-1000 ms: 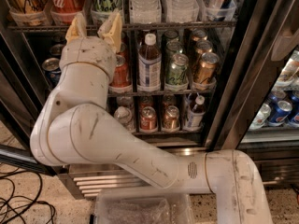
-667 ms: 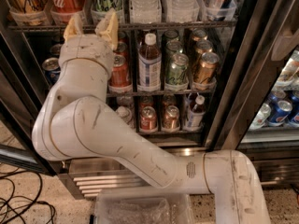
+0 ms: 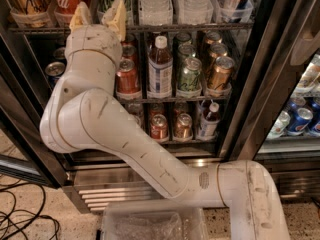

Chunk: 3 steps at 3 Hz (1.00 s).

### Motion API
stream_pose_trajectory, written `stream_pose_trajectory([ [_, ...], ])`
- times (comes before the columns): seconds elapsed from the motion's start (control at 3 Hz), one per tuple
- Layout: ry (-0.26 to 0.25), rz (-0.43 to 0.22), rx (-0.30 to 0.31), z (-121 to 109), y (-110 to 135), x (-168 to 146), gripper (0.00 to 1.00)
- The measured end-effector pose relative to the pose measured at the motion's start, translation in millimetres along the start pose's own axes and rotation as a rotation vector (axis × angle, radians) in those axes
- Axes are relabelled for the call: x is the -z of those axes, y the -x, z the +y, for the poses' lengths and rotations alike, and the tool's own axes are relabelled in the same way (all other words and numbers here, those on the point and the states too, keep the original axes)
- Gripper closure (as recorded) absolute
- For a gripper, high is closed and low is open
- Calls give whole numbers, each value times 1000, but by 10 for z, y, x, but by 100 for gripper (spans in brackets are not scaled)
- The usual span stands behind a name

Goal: Pick green can from top shelf of fridge

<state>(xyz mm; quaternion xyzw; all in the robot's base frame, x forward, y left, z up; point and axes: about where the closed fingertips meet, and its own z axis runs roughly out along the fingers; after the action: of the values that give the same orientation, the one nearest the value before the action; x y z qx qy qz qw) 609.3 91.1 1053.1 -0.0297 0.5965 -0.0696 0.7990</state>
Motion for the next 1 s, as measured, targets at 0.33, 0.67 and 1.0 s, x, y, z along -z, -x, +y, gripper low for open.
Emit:
stream_pose_trajectory([
  [0.33,-25,-44,1,-56,108,-139,42],
  [0.67,-47,-62,-10,-123,154,-258,43],
  [1.0,-66,-50,-25,-187,106,-348,44],
])
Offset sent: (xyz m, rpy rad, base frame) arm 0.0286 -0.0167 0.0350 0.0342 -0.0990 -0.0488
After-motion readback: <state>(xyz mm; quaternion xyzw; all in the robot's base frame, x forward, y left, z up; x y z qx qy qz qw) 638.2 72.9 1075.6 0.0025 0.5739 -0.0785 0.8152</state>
